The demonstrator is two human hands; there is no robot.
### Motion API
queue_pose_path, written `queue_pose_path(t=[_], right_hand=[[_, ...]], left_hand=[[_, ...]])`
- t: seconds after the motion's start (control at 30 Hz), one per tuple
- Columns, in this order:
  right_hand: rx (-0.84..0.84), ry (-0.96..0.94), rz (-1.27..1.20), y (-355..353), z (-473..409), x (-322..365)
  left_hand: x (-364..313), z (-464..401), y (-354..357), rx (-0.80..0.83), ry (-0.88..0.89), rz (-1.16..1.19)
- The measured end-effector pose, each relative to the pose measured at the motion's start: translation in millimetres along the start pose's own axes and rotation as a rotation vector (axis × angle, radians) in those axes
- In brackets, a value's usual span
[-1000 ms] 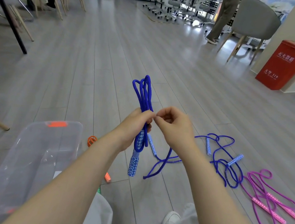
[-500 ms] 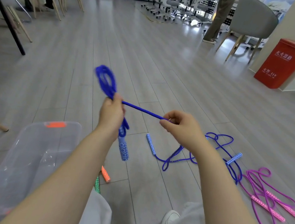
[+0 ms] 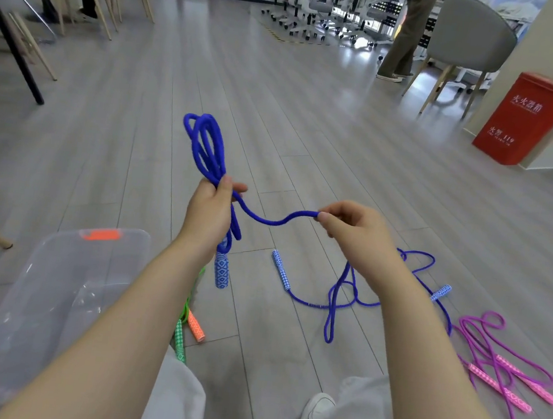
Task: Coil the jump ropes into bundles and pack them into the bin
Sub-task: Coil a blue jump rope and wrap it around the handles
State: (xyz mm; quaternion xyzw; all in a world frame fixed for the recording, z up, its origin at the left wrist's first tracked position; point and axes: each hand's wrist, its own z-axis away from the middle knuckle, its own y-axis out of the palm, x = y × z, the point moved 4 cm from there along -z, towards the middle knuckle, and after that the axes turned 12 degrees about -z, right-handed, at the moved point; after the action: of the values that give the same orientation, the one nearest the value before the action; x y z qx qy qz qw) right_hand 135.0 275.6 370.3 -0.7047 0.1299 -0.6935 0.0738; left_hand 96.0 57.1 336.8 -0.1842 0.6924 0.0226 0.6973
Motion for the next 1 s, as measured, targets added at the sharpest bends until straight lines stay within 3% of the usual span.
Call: queue_pose_path(t=[0.23, 0.43, 0.7, 0.87, 1.0], right_hand=[[0.052, -0.018, -0.009, 18, 2, 5], [0.089, -0.073, 0.038, 23, 3, 5], [0.117, -0.072, 0.051, 22, 2, 4], [0.218, -0.037, 0.093, 27, 5, -1], [0.184, -0.040, 0.084, 24, 2, -2]], left_hand=[[-3, 20, 22, 0.392, 0.079, -0.187], [-5, 35, 37, 0.610, 0.080, -0.144], [-7, 40, 38, 0.679, 0.065, -0.065], [-5, 44, 39, 0.740, 0.095, -0.116], [-8, 44, 40, 0.726, 0.099, -0.129]])
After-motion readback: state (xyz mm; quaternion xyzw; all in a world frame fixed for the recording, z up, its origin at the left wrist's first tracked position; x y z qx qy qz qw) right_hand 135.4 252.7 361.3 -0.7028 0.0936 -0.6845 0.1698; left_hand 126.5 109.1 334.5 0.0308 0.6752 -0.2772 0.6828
